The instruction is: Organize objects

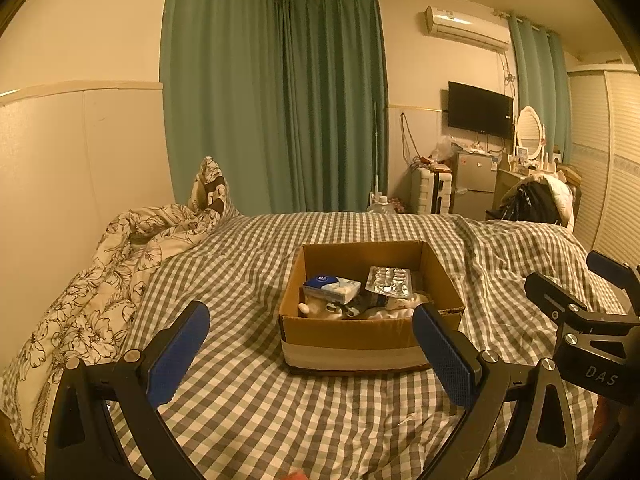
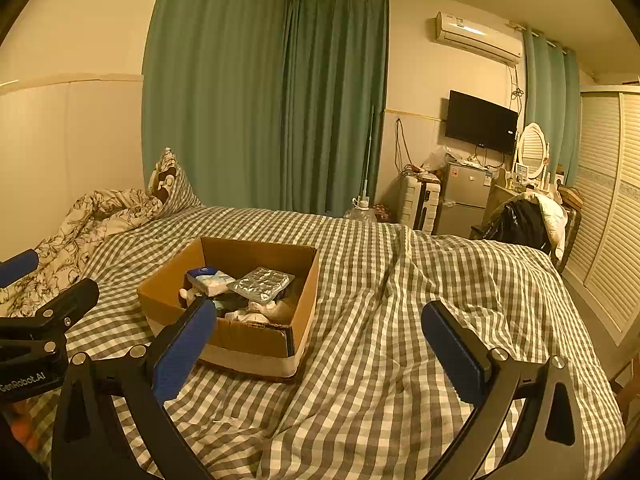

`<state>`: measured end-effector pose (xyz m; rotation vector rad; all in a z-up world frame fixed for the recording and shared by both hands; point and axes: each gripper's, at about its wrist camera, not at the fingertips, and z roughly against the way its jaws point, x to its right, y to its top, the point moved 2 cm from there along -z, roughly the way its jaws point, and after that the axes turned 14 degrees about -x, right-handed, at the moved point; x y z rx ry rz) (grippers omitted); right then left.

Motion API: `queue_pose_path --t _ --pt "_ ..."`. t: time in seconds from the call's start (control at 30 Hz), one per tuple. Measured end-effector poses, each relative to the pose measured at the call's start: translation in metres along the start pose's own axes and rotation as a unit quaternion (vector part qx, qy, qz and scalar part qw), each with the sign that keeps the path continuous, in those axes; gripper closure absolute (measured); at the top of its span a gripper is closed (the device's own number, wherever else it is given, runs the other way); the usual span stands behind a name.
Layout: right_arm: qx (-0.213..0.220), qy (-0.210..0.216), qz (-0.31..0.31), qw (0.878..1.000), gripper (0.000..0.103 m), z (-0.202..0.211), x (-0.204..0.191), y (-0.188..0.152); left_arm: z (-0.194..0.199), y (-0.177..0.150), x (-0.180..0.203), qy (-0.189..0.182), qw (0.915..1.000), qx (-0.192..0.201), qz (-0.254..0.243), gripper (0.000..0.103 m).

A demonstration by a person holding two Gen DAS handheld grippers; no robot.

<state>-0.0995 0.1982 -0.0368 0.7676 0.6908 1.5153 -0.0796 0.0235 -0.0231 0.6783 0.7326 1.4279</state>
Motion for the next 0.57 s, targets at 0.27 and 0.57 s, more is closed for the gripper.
queue_pose_path --t 0.27,0.57 --pt "0.0 0.0 0.001 1.0 0.0 0.0 -0.0002 -0.0004 -0.0013 0.0006 0.0001 0.0 1.0 -0.002 -0.004 0.0" --pt "-0.002 0.0 0.002 1.0 0.0 -0.0011 -0.0003 -0.001 -0.0026 -0.0005 -0.0003 -0.004 0.9999 -0.006 -0.007 0.0"
